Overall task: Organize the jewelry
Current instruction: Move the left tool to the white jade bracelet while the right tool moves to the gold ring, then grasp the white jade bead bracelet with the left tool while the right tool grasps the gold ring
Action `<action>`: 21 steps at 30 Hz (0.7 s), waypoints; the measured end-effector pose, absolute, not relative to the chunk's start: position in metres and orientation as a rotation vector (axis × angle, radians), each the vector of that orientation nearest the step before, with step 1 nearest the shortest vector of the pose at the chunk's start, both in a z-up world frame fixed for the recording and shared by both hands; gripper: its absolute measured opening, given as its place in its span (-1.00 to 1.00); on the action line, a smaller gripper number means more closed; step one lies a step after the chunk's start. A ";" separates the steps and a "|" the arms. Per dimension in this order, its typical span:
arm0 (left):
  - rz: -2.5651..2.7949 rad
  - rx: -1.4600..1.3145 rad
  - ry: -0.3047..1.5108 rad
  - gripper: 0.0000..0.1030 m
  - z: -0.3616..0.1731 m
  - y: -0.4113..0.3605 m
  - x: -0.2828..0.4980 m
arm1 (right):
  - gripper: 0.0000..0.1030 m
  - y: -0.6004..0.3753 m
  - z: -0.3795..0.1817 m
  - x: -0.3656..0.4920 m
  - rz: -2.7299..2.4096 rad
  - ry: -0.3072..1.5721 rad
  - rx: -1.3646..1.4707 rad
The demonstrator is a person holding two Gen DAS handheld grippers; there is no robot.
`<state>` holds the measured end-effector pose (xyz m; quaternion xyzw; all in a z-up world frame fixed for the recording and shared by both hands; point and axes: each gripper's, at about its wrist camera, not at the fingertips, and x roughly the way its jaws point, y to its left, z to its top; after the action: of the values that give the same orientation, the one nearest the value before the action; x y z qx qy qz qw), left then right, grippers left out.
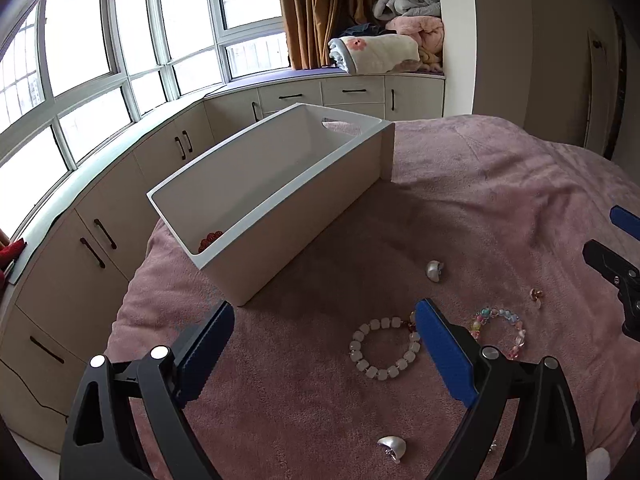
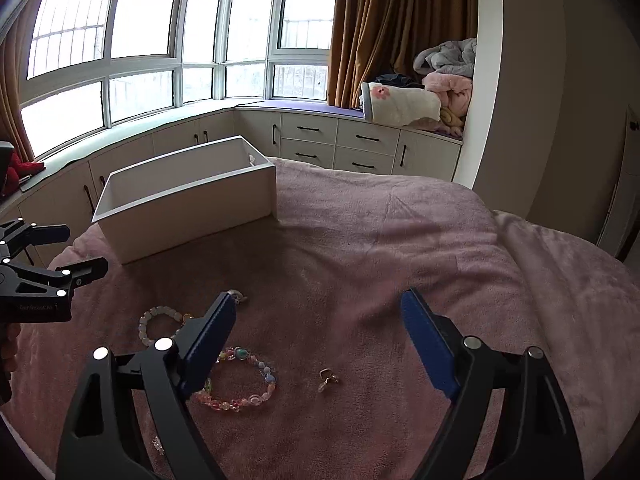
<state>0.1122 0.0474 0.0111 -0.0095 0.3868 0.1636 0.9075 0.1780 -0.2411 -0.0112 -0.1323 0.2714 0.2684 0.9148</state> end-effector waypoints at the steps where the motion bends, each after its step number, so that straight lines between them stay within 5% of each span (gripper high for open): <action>1: 0.325 -0.017 0.813 0.81 0.006 0.047 0.115 | 0.57 -0.239 -0.020 0.180 0.543 0.574 -0.278; 16: 0.239 -0.157 1.083 0.78 -0.072 0.075 0.145 | 0.49 -0.241 -0.096 0.216 0.441 0.738 -0.288; 19: 0.221 -0.162 1.092 0.49 -0.077 0.076 0.148 | 0.39 -0.243 -0.104 0.223 0.438 0.778 -0.268; 21: 0.224 -0.105 1.094 0.38 -0.080 0.071 0.150 | 0.16 -0.244 -0.112 0.226 0.449 0.815 -0.242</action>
<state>0.1502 0.0705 -0.0798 -0.0496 0.5189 0.1061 0.8468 0.2261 -0.2445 -0.1115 -0.1164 0.3920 0.2158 0.8867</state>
